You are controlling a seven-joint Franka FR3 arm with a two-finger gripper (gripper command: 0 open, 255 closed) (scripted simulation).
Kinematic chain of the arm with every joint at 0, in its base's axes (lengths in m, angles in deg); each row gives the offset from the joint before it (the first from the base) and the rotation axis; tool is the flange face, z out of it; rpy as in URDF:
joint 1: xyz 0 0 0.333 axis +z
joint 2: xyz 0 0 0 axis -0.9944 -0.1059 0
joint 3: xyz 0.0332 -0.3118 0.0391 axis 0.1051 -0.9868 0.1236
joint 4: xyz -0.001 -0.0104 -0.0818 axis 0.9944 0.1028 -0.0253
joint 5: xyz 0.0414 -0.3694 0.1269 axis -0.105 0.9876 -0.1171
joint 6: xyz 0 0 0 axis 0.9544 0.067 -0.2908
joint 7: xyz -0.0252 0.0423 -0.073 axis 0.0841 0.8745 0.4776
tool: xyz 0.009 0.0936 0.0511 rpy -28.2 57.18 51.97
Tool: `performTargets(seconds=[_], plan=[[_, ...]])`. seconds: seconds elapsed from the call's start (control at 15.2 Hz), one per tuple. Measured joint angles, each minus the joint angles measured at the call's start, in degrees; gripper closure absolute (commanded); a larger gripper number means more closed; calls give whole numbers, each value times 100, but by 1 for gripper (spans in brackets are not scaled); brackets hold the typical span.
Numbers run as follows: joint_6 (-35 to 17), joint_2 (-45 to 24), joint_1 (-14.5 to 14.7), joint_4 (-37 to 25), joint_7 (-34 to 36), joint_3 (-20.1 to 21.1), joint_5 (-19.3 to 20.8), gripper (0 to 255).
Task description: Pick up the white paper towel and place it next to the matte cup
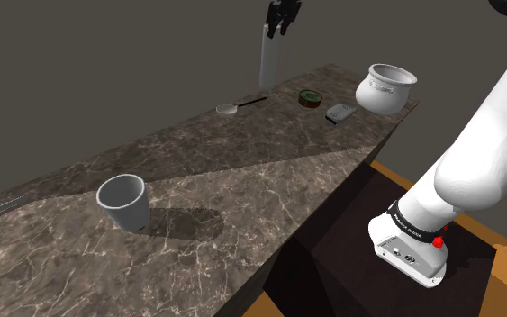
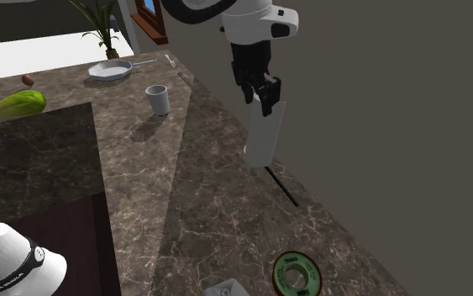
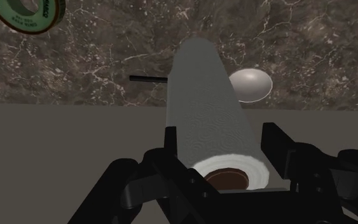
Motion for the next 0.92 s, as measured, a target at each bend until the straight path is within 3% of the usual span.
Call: performTargets(seconds=[0.92], plan=[[1140,-219,-9,-1360,51,-2,0,255]])
